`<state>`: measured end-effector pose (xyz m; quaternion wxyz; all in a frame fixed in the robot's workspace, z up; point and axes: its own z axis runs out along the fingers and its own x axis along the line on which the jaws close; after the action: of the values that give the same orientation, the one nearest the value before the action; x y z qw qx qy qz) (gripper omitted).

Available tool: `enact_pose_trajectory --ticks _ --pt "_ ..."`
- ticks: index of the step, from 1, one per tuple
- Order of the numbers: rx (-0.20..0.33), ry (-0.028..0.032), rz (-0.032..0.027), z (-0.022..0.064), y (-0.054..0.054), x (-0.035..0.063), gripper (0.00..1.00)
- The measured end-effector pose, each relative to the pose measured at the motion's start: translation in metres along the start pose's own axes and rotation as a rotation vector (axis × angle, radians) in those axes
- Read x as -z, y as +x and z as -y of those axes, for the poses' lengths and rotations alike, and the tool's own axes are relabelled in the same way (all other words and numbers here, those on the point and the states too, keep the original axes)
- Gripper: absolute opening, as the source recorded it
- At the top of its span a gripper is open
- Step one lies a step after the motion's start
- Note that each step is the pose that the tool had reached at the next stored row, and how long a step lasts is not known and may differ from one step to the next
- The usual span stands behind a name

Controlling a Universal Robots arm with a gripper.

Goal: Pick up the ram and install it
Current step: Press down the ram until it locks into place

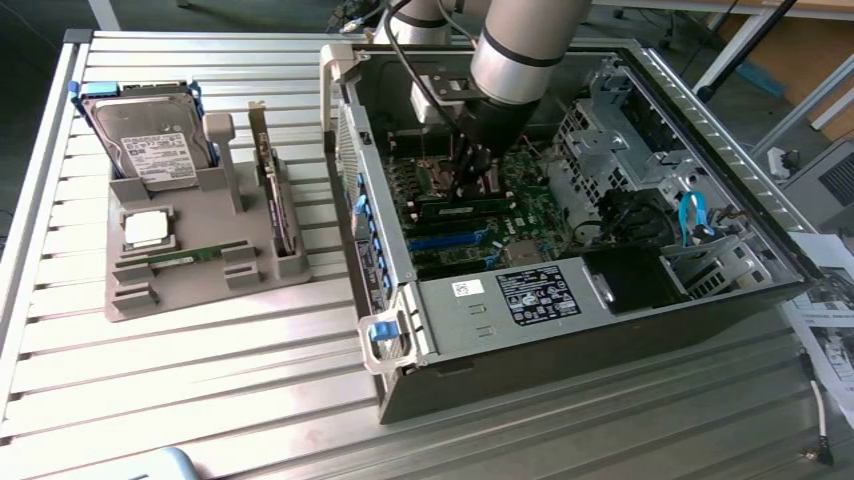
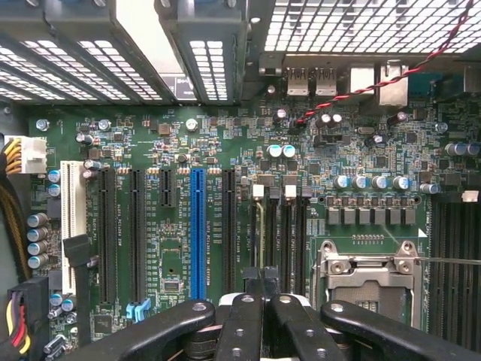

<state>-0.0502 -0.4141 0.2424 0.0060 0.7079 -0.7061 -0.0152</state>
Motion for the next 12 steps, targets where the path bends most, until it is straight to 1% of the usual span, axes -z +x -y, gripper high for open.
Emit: enact_pose_trajectory --ticks 12 --pt "0.000 -0.0001 -0.0003 0.0001 0.0001 -0.0013 0.10"
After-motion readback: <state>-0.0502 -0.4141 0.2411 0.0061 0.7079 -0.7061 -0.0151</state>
